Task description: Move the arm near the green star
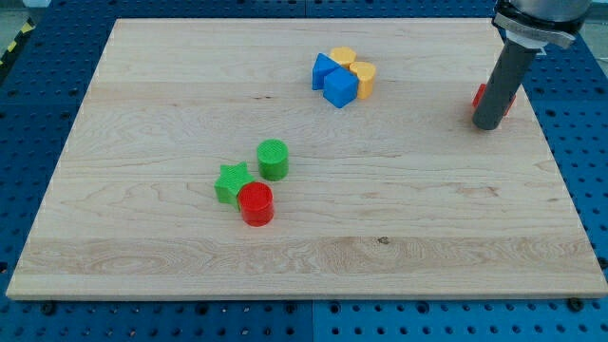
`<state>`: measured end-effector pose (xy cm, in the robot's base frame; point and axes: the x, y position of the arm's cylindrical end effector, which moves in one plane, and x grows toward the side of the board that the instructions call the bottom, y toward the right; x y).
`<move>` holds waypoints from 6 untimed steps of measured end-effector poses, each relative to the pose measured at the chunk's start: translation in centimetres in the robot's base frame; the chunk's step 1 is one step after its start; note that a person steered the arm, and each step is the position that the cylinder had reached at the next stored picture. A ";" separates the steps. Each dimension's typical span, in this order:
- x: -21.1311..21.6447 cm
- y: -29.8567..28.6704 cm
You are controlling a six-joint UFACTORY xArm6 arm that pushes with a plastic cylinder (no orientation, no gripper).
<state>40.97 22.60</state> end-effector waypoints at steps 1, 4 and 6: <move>0.1 0.0; 12.7 -11.9; 15.3 -26.8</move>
<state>56.29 -4.22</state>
